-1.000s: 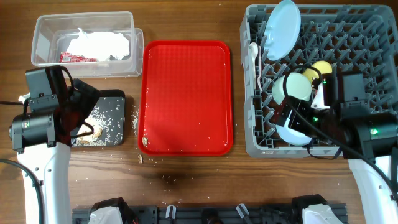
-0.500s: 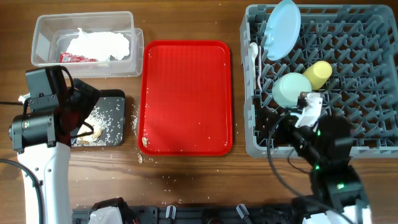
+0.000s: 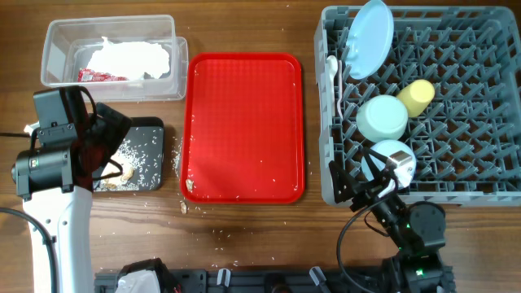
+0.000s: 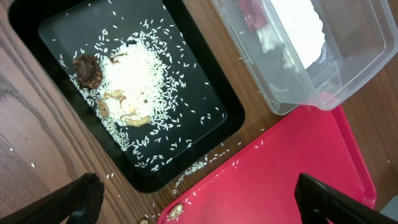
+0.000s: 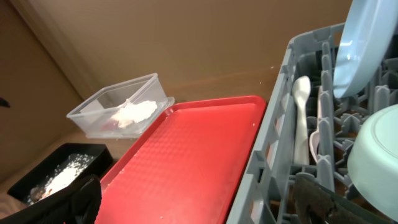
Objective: Sort waste into correct bins and load items into the dishwasher rack
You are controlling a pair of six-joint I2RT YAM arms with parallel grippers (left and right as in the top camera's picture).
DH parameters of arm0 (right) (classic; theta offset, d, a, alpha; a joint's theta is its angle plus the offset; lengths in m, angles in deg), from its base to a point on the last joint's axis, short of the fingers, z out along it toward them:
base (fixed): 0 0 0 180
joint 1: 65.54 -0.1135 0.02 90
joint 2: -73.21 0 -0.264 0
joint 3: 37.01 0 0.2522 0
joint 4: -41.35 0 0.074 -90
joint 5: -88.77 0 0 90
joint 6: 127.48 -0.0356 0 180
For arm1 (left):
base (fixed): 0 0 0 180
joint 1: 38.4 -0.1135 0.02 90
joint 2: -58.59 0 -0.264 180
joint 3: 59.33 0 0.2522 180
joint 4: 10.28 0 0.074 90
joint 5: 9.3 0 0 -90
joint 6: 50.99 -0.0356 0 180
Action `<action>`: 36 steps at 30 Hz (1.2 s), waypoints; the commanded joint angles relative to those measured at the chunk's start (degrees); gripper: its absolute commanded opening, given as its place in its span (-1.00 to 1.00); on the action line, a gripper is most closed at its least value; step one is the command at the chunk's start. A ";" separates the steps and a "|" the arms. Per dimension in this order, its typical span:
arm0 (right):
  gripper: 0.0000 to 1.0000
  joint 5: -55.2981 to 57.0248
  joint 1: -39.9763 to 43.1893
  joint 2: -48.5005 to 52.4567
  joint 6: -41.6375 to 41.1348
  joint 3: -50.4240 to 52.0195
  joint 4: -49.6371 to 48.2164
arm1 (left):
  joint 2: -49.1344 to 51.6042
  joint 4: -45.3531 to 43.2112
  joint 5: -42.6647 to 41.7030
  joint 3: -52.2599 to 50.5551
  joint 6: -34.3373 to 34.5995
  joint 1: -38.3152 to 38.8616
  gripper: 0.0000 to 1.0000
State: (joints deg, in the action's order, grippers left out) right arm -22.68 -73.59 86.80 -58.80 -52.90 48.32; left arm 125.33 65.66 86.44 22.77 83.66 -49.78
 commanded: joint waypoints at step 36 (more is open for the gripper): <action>0.99 12.48 12.15 -13.40 12.96 1.81 6.38 | -0.20 0.04 0.13 0.35 -0.85 -0.33 1.00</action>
State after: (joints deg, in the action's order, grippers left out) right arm -12.65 -61.72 74.30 -41.34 -51.19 54.68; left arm 125.33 65.66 86.44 22.77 83.66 -49.78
